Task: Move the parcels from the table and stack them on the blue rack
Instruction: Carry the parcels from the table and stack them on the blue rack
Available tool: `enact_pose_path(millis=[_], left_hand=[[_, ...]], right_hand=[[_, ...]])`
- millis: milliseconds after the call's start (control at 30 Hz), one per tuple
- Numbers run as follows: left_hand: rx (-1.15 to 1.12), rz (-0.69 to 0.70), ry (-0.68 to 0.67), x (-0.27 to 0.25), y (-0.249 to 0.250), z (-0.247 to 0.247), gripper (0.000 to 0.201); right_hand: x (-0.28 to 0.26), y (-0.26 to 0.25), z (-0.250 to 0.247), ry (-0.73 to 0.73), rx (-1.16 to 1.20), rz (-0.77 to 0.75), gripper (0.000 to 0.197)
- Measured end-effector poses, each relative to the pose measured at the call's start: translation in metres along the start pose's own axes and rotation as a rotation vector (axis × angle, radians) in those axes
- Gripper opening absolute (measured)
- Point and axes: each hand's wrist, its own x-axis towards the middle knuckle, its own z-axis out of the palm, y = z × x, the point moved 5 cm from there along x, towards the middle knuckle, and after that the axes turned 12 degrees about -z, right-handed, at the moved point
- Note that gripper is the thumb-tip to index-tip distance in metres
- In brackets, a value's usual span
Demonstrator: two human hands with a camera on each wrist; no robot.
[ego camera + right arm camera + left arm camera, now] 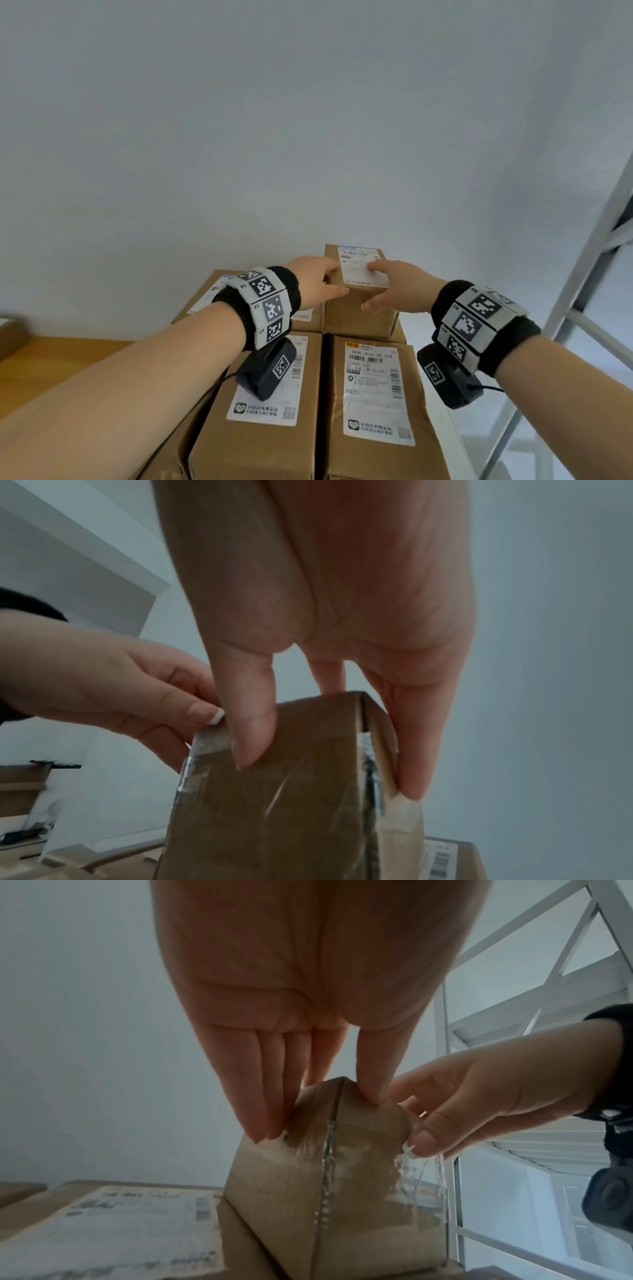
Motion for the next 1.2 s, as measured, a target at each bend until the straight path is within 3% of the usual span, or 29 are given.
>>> enact_pose_path(millis=[400,667,1200], left_hand=[[0.037,0.084,-0.027,-0.002,0.005,-0.006,0.048],[0.240,0.086,-0.006,0.005,0.010,-0.014,0.064],[0.370,0.126,0.022,-0.001,0.015,-0.013,0.058]], right_hand=[[0.001,-0.004,-0.005,-0.057,-0.049,0.055,0.081],[0.004,-0.005,-0.011,-0.062,-0.063,0.052,0.087],[0.002,-0.004,-0.011,-0.084,-0.137,0.010,0.084]])
